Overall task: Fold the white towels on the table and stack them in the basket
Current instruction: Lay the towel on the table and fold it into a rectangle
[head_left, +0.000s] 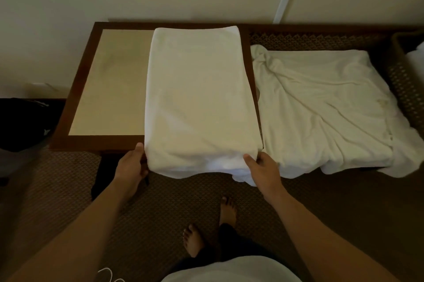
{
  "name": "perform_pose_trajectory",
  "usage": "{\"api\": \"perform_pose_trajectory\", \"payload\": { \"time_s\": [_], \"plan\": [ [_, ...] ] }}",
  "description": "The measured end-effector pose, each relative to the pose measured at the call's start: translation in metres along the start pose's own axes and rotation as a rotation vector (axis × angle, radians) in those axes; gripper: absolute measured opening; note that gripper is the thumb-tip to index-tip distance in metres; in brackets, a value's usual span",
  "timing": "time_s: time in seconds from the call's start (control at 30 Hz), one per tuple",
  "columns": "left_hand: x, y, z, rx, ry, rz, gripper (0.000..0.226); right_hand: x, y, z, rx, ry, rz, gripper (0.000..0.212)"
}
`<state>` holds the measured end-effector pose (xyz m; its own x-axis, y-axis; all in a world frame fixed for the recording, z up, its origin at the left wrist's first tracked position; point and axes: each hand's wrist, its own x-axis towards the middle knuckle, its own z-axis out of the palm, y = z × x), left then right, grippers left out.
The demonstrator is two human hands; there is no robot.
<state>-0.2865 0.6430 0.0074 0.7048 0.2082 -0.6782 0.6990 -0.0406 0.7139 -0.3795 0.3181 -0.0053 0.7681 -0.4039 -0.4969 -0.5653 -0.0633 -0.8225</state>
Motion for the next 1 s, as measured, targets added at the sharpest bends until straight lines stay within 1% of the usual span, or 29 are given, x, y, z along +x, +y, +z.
{"api": "perform_pose_trajectory", "payload": {
  "time_s": [0.07, 0.17, 0.23, 0.27, 0.3, 0.33, 0.4, 0.43, 0.47, 0.53, 0.6, 0.7, 0.77, 0.83, 0.87, 0.93, 1.0],
  "plan": [
    [0.005, -0.001, -0.003, -0.008, -0.034, -0.021, 0.045, 0.001, 0.0, 0.0, -0.024, 0.02, -0.041, 0.034],
    [0.005, 0.0, -0.011, -0.052, -0.245, -0.09, 0.045, -0.002, -0.001, -0.002, 0.033, 0.042, -0.082, 0.037],
    [0.004, 0.002, -0.014, 0.0, -0.29, -0.093, 0.04, -0.004, 0.0, -0.004, 0.034, 0.052, -0.094, 0.042],
    [0.007, 0.001, -0.015, 0.025, -0.268, -0.076, 0.036, -0.004, 0.001, -0.005, 0.011, 0.066, -0.101, 0.045],
    [0.008, 0.0, -0.014, 0.063, -0.209, -0.049, 0.034, -0.002, 0.004, -0.007, -0.026, 0.087, -0.105, 0.046],
    [0.009, 0.0, -0.012, 0.137, -0.133, -0.014, 0.033, 0.0, 0.008, -0.008, -0.068, 0.11, -0.105, 0.046],
    [0.006, -0.002, -0.007, 0.36, 0.009, 0.076, 0.029, 0.003, 0.014, -0.009, -0.127, 0.151, -0.082, 0.044],
    [0.004, -0.004, -0.003, 0.44, 0.059, 0.115, 0.026, 0.004, 0.016, -0.008, -0.141, 0.164, -0.073, 0.043],
    [0.004, -0.007, 0.001, 0.464, 0.091, 0.14, 0.026, 0.005, 0.015, -0.007, -0.153, 0.174, -0.067, 0.042],
    [0.002, -0.01, 0.007, 0.433, 0.1, 0.141, 0.026, 0.007, 0.011, -0.002, -0.143, 0.181, -0.056, 0.038],
    [0.0, -0.011, 0.011, 0.376, 0.111, 0.125, 0.032, 0.007, 0.005, 0.0, -0.101, 0.194, -0.049, 0.036],
    [-0.003, -0.012, 0.008, 0.435, 0.139, 0.178, 0.039, 0.007, 0.002, -0.003, -0.114, 0.234, -0.081, 0.023],
    [-0.004, -0.01, 0.007, 0.482, 0.147, 0.221, 0.037, 0.008, -0.001, -0.004, -0.154, 0.264, -0.068, 0.018],
    [-0.004, -0.007, 0.008, 0.471, 0.168, 0.22, 0.034, 0.008, -0.004, -0.002, -0.195, 0.292, -0.033, 0.018],
    [-0.004, -0.005, 0.01, 0.444, 0.175, 0.205, 0.036, 0.007, -0.006, 0.002, -0.217, 0.298, -0.022, 0.017],
    [-0.005, -0.002, 0.012, 0.369, 0.172, 0.185, 0.046, 0.004, -0.009, 0.01, -0.254, 0.283, -0.004, 0.018],
    [-0.004, -0.001, 0.011, 0.354, 0.165, 0.196, 0.06, -0.001, -0.014, 0.016, -0.229, 0.241, -0.014, 0.027]
  ]
}}
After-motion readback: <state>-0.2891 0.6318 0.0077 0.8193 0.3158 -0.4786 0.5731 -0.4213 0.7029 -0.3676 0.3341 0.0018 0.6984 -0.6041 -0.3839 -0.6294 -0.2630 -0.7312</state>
